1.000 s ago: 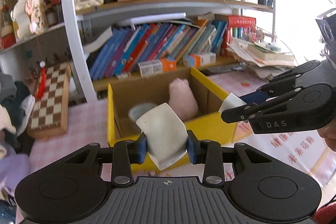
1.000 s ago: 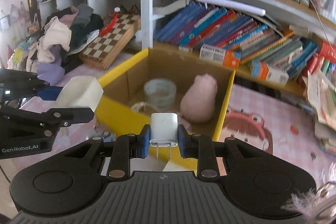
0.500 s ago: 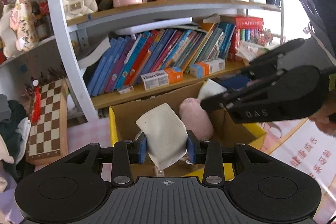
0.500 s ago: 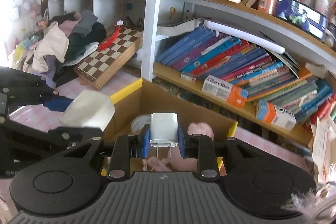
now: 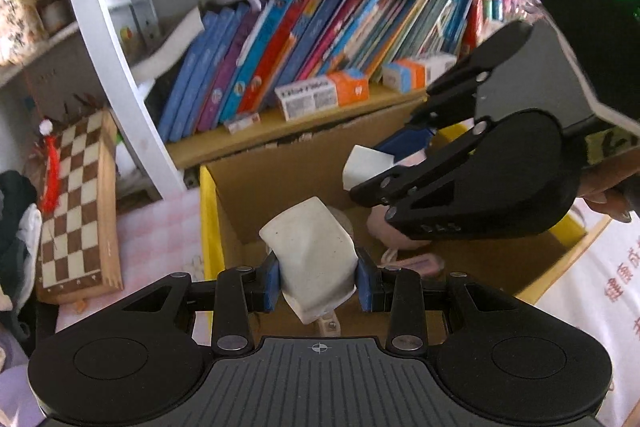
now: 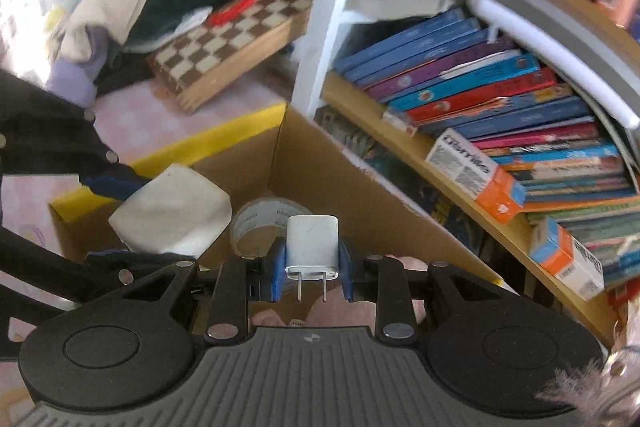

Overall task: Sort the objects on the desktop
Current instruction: 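Carry the white block and small charger over the yellow box and lower them, then open the left tool on the block while the right tool releases the charger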

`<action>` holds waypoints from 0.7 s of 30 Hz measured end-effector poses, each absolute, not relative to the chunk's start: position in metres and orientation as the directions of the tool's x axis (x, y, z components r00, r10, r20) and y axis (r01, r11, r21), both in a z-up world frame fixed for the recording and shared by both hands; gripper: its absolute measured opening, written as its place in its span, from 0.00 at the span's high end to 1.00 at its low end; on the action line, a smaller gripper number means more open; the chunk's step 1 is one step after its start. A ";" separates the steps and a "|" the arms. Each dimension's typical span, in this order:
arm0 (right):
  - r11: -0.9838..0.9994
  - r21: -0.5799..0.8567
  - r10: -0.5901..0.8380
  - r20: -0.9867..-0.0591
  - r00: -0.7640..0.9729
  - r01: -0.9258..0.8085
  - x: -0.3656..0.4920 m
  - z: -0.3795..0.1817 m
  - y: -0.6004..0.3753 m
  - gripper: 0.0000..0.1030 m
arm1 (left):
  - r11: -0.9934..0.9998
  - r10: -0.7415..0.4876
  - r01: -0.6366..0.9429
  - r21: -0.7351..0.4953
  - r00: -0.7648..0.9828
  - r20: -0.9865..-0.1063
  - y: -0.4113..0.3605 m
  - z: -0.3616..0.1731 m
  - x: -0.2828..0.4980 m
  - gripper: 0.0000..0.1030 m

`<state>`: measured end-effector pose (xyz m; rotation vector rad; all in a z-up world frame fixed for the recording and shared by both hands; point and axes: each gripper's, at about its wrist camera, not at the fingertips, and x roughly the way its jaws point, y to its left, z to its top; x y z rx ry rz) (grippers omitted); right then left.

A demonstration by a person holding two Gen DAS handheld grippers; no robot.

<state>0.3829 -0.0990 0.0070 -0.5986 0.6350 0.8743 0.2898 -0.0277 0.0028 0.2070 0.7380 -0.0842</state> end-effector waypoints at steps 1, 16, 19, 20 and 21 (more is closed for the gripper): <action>0.487 -0.219 0.497 -0.726 0.475 -0.845 0.385 0.002 -0.095 0.76 | 0.976 -0.001 0.149 0.157 0.730 -0.684 -0.028 0.000 0.293 0.66; 0.325 -0.199 0.449 -0.828 0.336 -0.925 0.410 -0.038 -0.060 0.76 | 0.974 -0.010 0.187 0.131 0.607 -0.795 -0.029 -0.030 0.319 0.65; 0.317 -0.196 0.443 -0.834 0.328 -0.928 0.412 -0.041 -0.056 0.76 | 0.974 -0.014 0.189 0.124 0.598 -0.802 -0.029 -0.033 0.321 0.65; 0.314 -0.196 0.440 -0.837 0.325 -0.929 0.412 -0.042 -0.054 0.76 | 0.974 -0.014 0.189 0.123 0.595 -0.804 -0.029 -0.034 0.321 0.65; 0.311 -0.195 0.437 -0.840 0.322 -0.930 0.413 -0.043 -0.053 0.76 | 0.974 -0.013 0.189 0.123 0.592 -0.806 -0.029 -0.034 0.321 0.65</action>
